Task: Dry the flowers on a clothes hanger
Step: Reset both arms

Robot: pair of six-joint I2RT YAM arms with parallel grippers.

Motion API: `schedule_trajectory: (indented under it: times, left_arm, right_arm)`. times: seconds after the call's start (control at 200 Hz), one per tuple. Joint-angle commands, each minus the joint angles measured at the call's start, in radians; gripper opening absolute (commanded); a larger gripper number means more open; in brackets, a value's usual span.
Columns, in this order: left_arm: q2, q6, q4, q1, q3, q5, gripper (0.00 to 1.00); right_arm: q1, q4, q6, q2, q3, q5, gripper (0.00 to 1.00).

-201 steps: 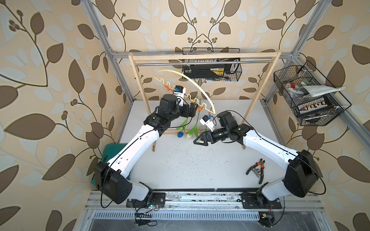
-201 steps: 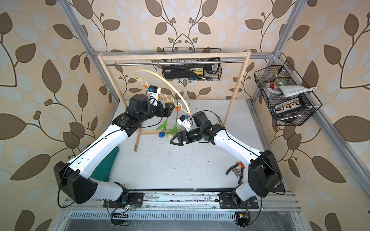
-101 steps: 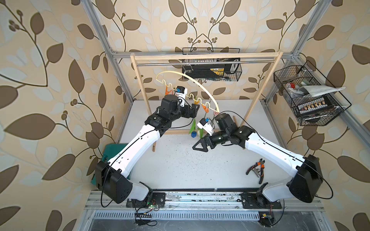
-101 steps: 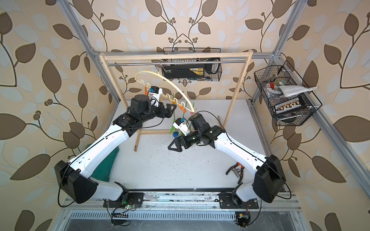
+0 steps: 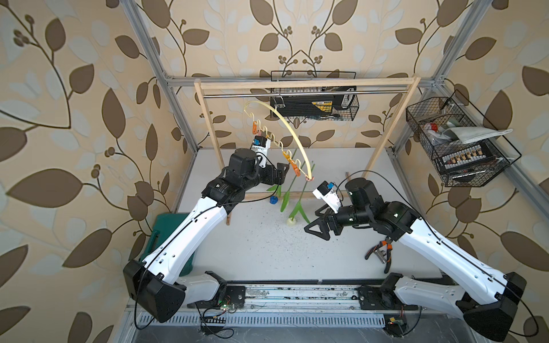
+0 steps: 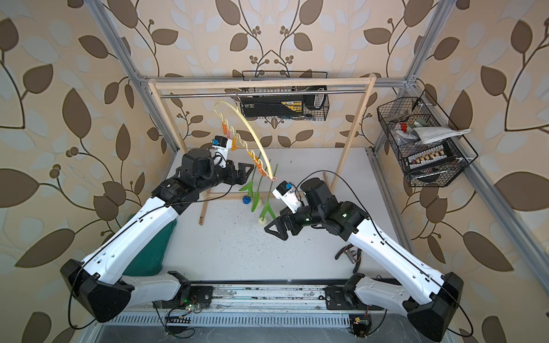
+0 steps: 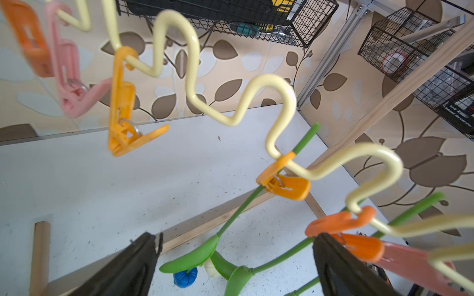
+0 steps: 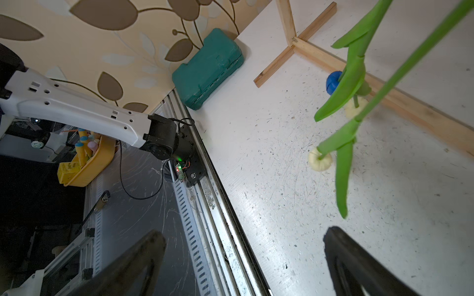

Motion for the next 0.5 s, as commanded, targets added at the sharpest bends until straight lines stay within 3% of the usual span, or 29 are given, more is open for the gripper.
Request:
schedule_trajectory:
  times: [0.0, 0.115, 0.19, 0.26, 0.36, 0.44, 0.495]
  left_arm:
    - [-0.065, 0.051, -0.043, -0.008, -0.027, -0.083, 0.99]
    - [-0.122, 0.064, -0.056, -0.009, -0.082, -0.206, 0.99]
    - [-0.193, 0.063, 0.01, -0.007, -0.174, -0.304, 0.99]
    - [-0.256, 0.102, 0.091, -0.001, -0.275, -0.357, 0.99]
    - [-0.304, 0.17, 0.214, 0.024, -0.414, -0.494, 0.99]
    - [-0.309, 0.247, 0.4, 0.054, -0.559, -0.619, 0.99]
    - [-0.301, 0.3, 0.536, 0.105, -0.652, -0.618, 0.99]
  right_arm:
    - [-0.015, -0.045, -0.014, -0.04, 0.002, 0.02, 0.99]
    - [-0.028, -0.058, -0.024, -0.07, 0.011, 0.03, 0.99]
    - [-0.033, -0.072, -0.025, -0.091, 0.011, 0.132, 0.99]
    - [-0.045, -0.06, -0.014, -0.121, -0.01, 0.311, 0.99]
    - [-0.071, -0.001, -0.019, -0.159, -0.066, 0.708, 0.99]
    - [-0.095, 0.135, -0.089, -0.189, -0.172, 0.968, 0.99]
    - [-0.116, 0.303, -0.169, -0.215, -0.288, 1.1, 0.99]
